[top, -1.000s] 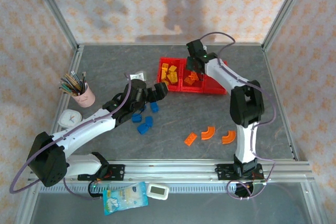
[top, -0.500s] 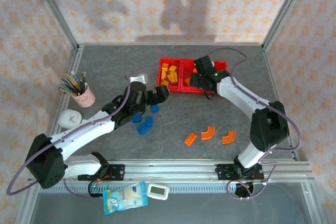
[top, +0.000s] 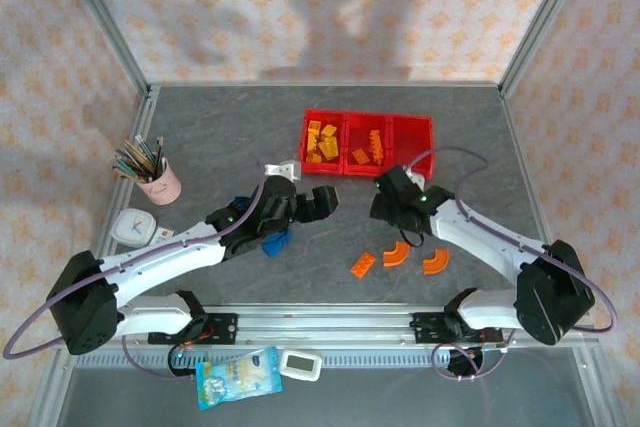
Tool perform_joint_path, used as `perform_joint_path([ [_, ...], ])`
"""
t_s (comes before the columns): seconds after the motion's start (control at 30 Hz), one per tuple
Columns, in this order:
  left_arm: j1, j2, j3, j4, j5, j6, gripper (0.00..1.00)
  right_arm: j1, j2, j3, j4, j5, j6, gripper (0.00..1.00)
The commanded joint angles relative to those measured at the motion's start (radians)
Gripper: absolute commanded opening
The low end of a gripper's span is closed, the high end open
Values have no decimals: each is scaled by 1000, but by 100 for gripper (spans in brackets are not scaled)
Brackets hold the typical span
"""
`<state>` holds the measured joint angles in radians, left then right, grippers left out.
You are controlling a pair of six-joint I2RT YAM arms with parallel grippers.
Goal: Sort the legos into containers by color
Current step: Pick up the lego from the bottom-center of the table.
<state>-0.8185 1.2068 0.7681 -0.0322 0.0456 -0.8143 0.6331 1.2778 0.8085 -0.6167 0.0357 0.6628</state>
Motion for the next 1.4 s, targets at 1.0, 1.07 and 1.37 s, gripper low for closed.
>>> perform_joint_path([
  [1.0, -30, 59, 10, 15, -32, -14, 99, 109, 39, -202, 39, 46, 251, 60],
  [1.07, -31, 63, 14, 14, -32, -13, 99, 109, 53, -198, 44, 49, 241, 57],
  [1.37, -30, 63, 16, 9, -36, -9, 99, 109, 91, -197, 67, 53, 210, 45],
])
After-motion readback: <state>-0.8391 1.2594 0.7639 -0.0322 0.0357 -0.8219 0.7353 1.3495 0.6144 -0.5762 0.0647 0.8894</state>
